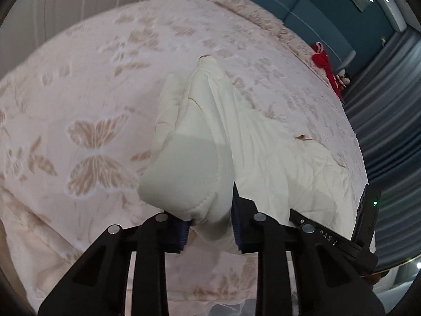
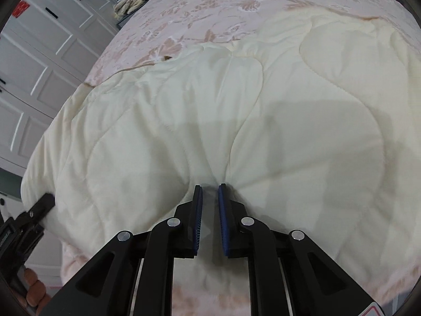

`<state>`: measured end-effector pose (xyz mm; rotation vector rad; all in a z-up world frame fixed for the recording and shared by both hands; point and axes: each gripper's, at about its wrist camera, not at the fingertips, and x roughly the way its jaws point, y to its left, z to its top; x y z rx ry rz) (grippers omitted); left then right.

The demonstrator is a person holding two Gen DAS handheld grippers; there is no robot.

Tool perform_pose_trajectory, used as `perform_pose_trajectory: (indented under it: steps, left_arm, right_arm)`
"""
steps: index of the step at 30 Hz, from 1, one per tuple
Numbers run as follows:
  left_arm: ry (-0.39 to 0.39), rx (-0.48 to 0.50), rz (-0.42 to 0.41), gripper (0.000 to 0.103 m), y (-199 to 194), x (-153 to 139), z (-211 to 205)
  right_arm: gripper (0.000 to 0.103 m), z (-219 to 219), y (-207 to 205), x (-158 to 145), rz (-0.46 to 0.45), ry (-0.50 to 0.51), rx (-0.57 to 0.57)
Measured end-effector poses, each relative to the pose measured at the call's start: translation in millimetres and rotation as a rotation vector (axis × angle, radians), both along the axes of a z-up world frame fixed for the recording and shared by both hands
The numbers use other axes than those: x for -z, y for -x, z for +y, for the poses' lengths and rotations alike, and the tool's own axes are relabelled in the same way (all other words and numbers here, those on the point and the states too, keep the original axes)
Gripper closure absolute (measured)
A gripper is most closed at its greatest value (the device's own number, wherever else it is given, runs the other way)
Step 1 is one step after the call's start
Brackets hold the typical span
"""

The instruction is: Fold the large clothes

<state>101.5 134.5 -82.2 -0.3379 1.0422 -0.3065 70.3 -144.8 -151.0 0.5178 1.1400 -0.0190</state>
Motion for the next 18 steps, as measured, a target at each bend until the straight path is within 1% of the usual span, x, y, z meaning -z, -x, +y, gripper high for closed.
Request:
perform_pose_trajectory:
  steps: [1,4,7,11,14,16,17,18]
  left_arm:
    - [0.0,0.01,-0.015,0.08,2,-8,-3]
    - [0.001,0.037,-0.044,0.082,6,-26,-14]
    - [-0.011,0.069,-0.082,0.083,13,-41,-31]
    - [-0.034,0.159,-0.142,0.084,30,-62,-66]
    - [-0.052,0.219,-0.173,0.085,44,-72,-93]
    - [-0.054,0.248,-0.177,0.085,48,-74,-105]
    - [-0.059,0.266,-0.174,0.085,51,-74,-114]
    - [-0.066,0.279,-0.173,0.086,53,-72,-121]
  right_arm:
    - [0.087,2,6,-5,-0.011,-0.003,-0.018]
    - [0.087,6,35,-16,-0.025,0.024,-0.053]
    - [0.088,1,48,-5,-0.002,-0.025,-0.041]
    - [0.088,-4,45,14,0.015,-0.09,-0.01]
    - [0.087,2,36,16,-0.003,-0.097,-0.029]
    - [0.087,7,31,18,-0.014,-0.095,-0.045]
    - [0.089,8,29,19,-0.016,-0.091,-0.051]
    - [0.092,10,26,22,-0.02,-0.112,-0.066]
